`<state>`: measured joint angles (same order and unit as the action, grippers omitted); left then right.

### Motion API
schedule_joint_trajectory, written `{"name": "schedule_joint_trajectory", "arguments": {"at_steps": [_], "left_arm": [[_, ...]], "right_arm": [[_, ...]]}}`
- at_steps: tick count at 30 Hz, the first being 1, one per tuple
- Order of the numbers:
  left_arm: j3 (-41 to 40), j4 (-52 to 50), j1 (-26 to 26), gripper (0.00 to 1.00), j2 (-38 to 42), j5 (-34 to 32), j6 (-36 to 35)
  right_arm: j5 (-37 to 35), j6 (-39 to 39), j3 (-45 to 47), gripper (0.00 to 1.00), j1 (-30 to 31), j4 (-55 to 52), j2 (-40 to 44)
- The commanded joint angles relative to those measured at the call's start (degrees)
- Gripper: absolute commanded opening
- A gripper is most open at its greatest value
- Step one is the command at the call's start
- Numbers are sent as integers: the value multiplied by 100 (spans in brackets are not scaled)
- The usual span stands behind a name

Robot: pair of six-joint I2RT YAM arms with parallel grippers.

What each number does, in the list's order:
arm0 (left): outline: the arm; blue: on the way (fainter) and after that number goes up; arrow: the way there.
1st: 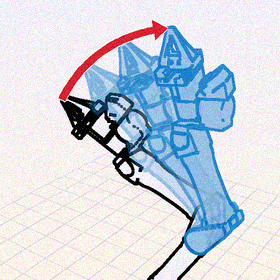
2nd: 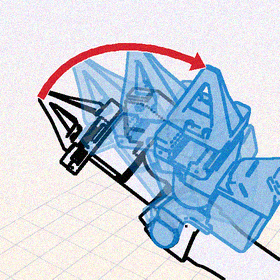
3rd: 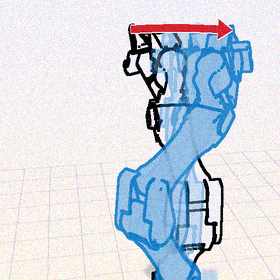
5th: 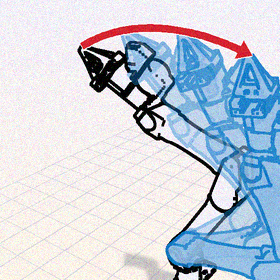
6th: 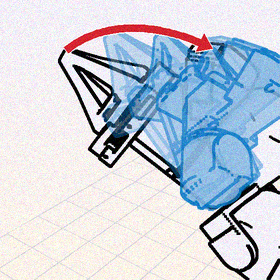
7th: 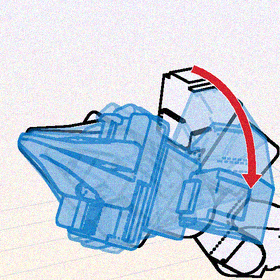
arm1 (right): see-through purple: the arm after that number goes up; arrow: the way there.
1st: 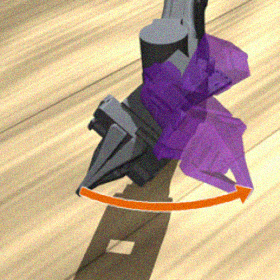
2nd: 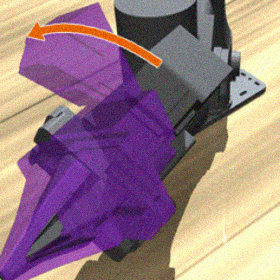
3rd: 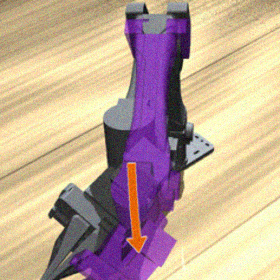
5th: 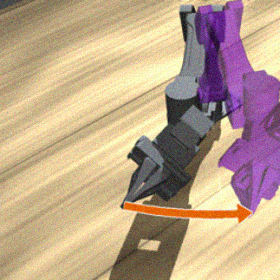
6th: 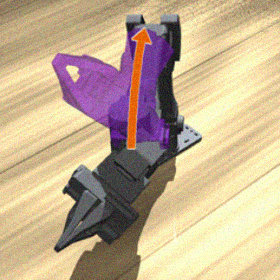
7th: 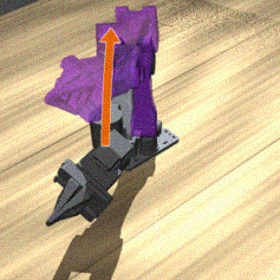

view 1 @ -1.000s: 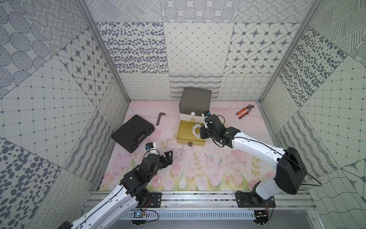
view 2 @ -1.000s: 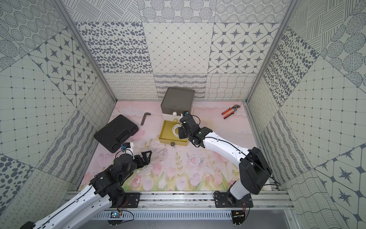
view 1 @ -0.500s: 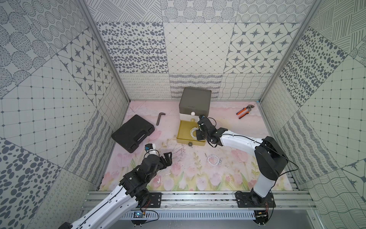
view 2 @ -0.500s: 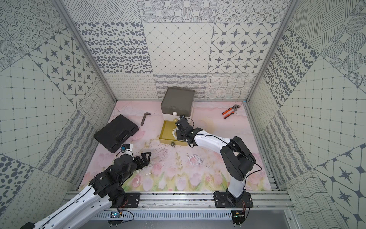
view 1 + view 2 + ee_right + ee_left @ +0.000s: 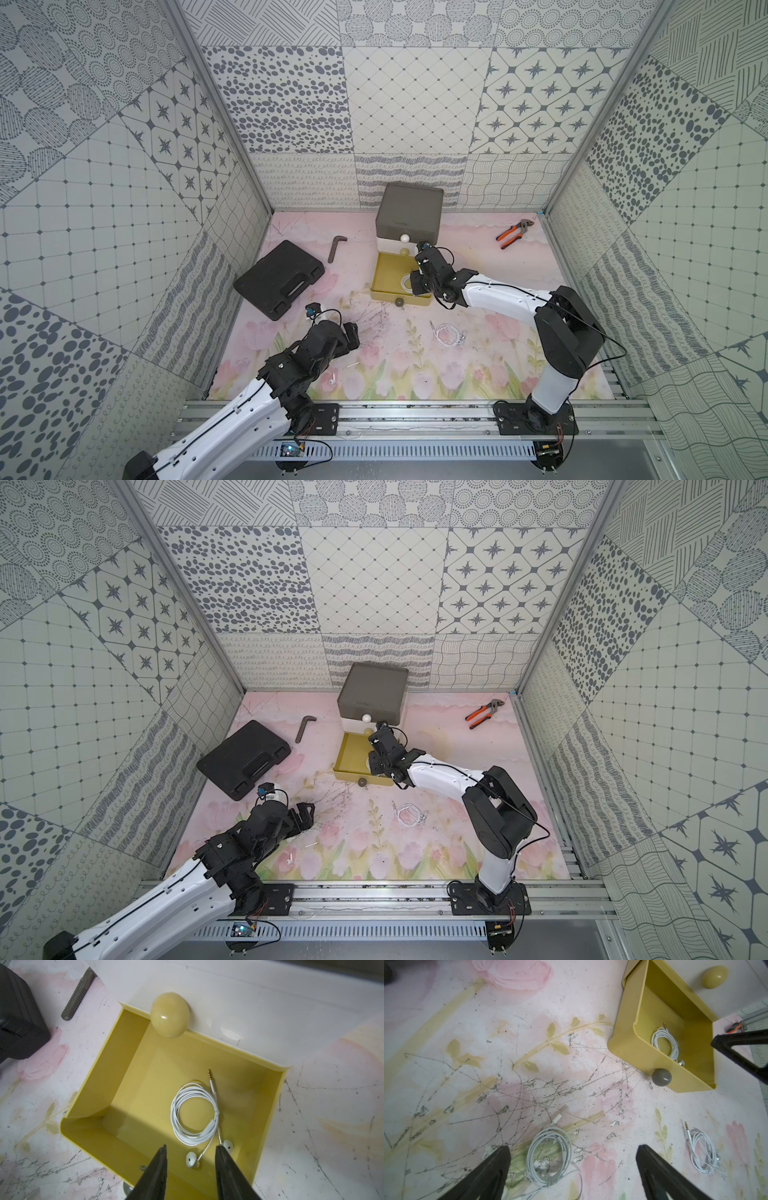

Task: Place the wired earphones into the drawer by color
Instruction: Place the wired earphones in the drawer, then pick up the wired earphones from the center of the board.

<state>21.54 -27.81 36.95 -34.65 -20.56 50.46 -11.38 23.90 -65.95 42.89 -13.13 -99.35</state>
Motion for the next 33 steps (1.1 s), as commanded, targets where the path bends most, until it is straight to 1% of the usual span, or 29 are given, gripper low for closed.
{"name": "schedule_joint_trajectory", "arguments": {"at_steps": [1, 6, 10, 13, 16, 19, 22, 24, 33], "left_arm": [[267, -206, -4, 97, -481, 277, -101], [545, -281, -12, 92, -993, 615, -269], [705, -225, -12, 86, -1477, 821, -368], [925, -299, -12, 83, -1926, 910, -469], [1182, -421, -10, 77, -2408, 970, -571], [1351, -487, -1, 72, -2803, 991, -590], [1413, -488, 4, 64, -3003, 993, -557], [1380, -473, 5, 62, -3062, 958, -514], [1235, -385, 3, 58, -3359, 799, -362]], "right_arm": [[134, -49, 304, 45, -68, 179, 573], [154, -224, 1040, 47, -288, 322, 1327], [-48, -581, 1759, 48, -441, 769, 1914], [-159, -759, 2206, 49, -505, 1066, 2255], [-224, -888, 2685, 50, -517, 1539, 2549], [-271, -1067, 2984, 53, -540, 1847, 2744], [-75, -980, 3011, 53, -563, 1845, 2798], [27, -943, 2971, 53, -567, 1794, 2791], [-64, -915, 2975, 53, -577, 1699, 2855]]}}
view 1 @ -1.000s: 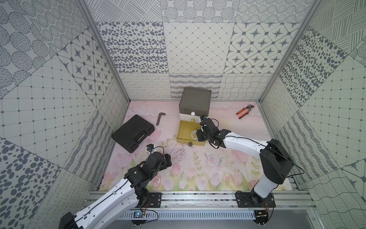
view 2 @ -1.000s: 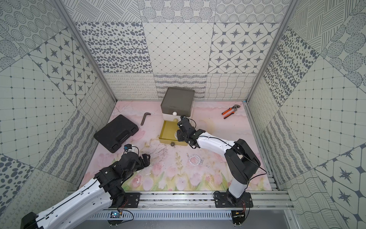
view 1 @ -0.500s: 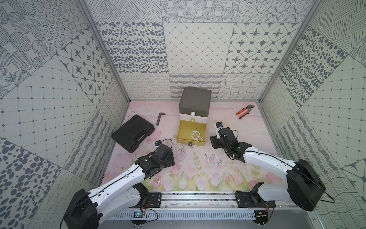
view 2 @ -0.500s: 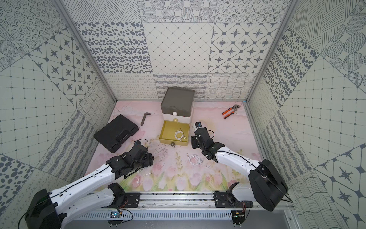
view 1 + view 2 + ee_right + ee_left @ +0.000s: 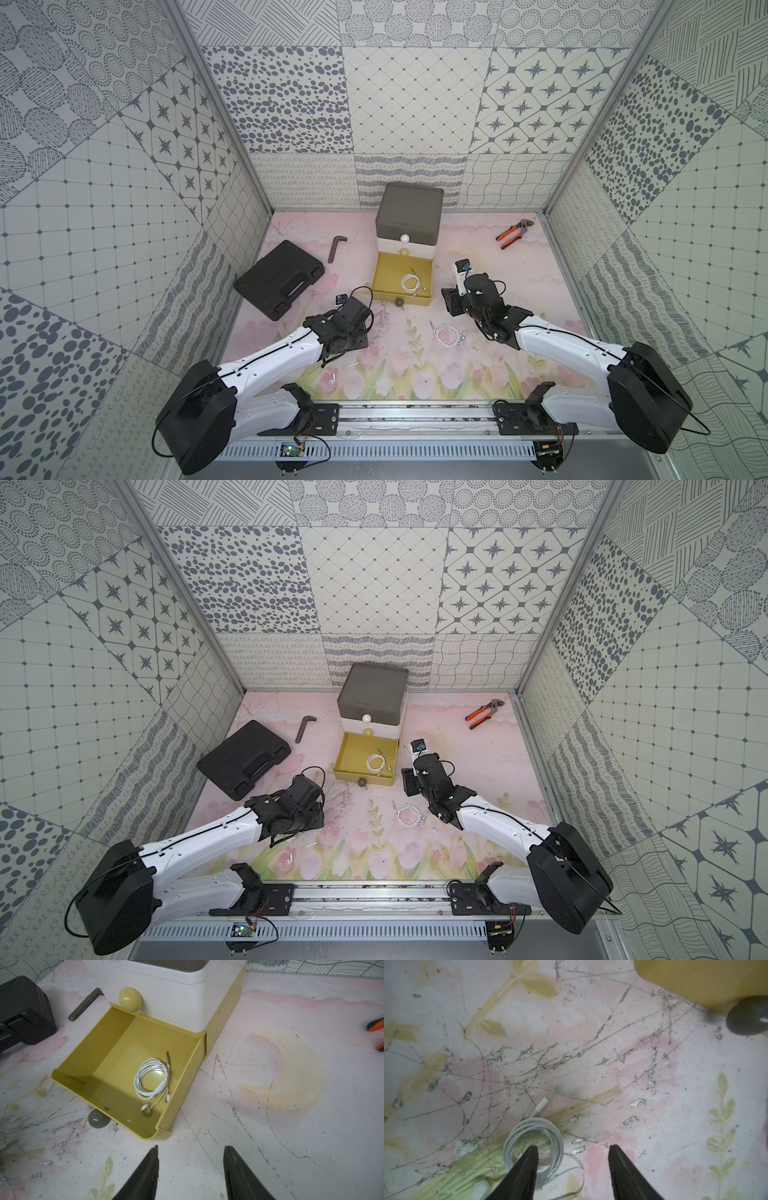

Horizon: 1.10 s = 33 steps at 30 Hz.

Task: Place the wired earphones into the drawer by color
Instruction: Pick up the wired earphones from the center of the board.

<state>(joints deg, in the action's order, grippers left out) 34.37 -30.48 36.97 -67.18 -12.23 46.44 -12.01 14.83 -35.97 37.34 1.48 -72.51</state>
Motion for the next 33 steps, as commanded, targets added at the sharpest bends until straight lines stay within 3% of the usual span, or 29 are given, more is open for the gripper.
{"name": "schedule_joint_trajectory", "arguments": {"at_steps": [1, 18, 33], "left_arm": [[-90, -68, 0, 57, -110, -42, 73], [-244, 275, 3, 40, -560, 44, 81], [-334, 432, 3, 8, -564, 127, 124]], "right_arm": [[1, -10, -11, 53, -25, 248, 192], [8, -7, 29, 54, -29, 283, 264], [13, -6, 63, 54, -35, 309, 343]]}}
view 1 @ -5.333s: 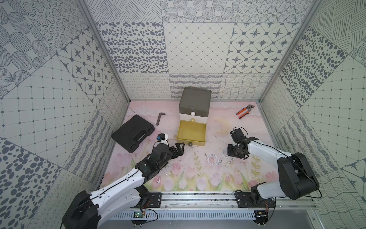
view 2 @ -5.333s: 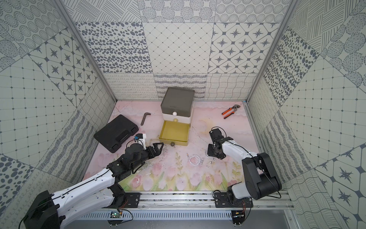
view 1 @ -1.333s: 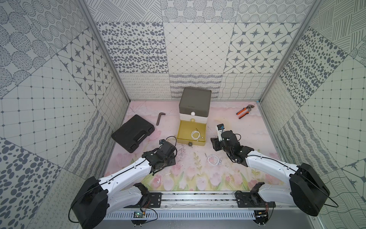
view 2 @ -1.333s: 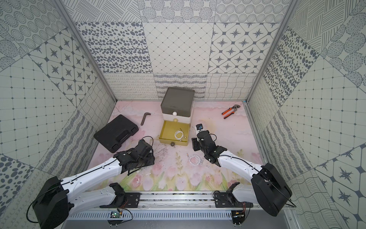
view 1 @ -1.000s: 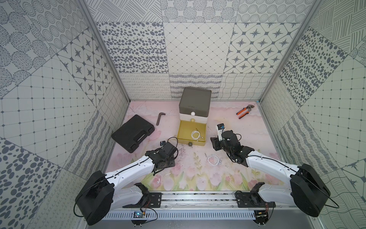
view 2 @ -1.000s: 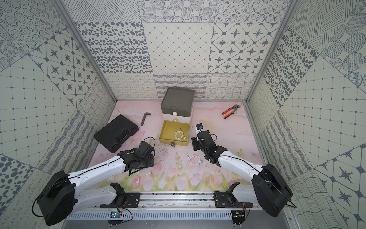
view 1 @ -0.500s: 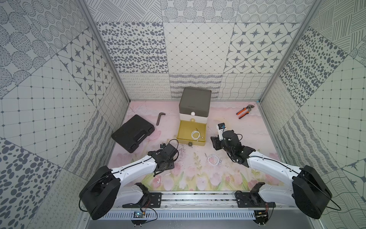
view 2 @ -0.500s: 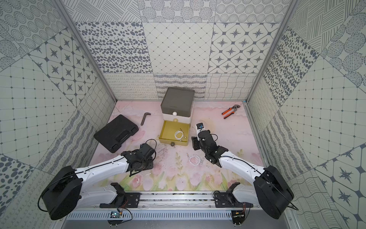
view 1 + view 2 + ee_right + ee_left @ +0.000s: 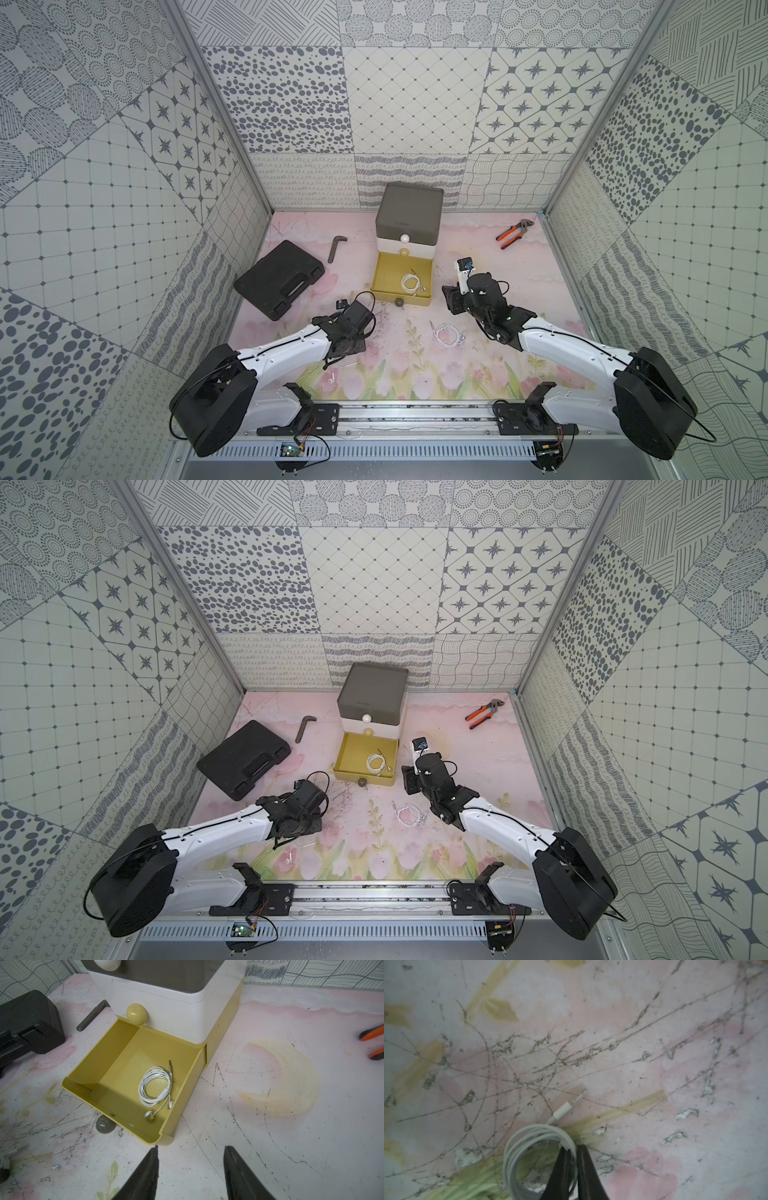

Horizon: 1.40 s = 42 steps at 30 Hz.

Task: Place the wired earphones into the drawer by color
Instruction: Pick up the wired earphones from the center of the board, then place the wired earphones in the drawer.

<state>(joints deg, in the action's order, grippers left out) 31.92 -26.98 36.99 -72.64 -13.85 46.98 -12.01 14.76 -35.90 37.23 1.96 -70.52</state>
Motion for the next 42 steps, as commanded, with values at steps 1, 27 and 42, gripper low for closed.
{"name": "schedule_joint_trajectory", "arguments": {"at_steps": [1, 27, 42], "left_arm": [[-86, 77, 1, 6, 11, 282, 72], [1845, 1368, 1, 0, 371, 928, -676], [3034, 3068, -28, 0, -1165, 728, -1255]], "right_arm": [[2, -6, 65, 54, -23, 265, 151], [-153, -6, 204, 54, -38, 358, 385], [-189, 39, 319, 55, -104, 355, 731]]}}
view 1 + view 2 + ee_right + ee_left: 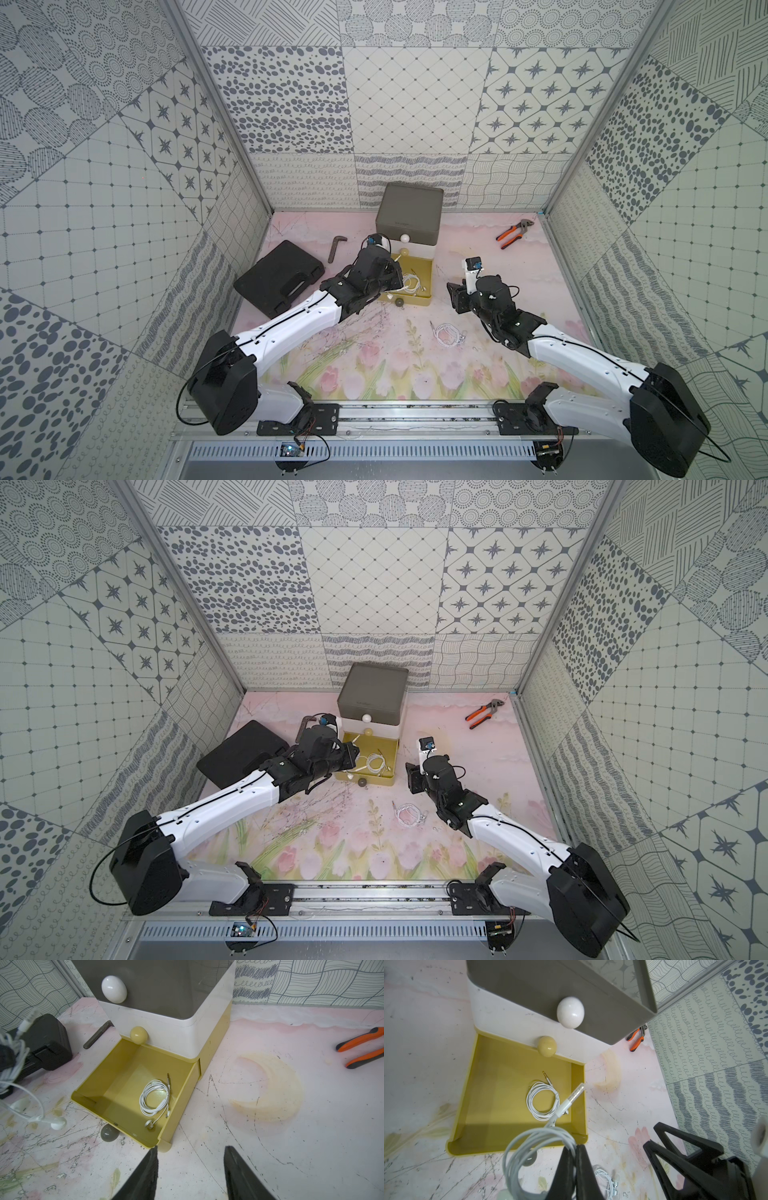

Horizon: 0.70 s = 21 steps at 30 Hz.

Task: Place the wired earphones into the drawer by color
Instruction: Place the wired earphones in the drawer.

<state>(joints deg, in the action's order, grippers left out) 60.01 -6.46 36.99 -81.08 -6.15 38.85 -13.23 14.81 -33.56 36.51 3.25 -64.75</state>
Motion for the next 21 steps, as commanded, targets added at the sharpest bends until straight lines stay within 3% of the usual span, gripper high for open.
{"name": "schedule_joint_trajectory", "arguments": {"at_steps": [1, 11, 21], "left_arm": [[249, 1117, -59, 0, -417, -40, -449], [422, 1612, -437, 0, -1329, 290, -435], [69, 1996, -610, 0, -1899, 608, -149]], "right_arm": [[-74, 32, 95, 55, -47, 250, 157], [-67, 72, 122, 55, -83, 288, 156], [-30, 80, 104, 56, -114, 299, 70]]}}
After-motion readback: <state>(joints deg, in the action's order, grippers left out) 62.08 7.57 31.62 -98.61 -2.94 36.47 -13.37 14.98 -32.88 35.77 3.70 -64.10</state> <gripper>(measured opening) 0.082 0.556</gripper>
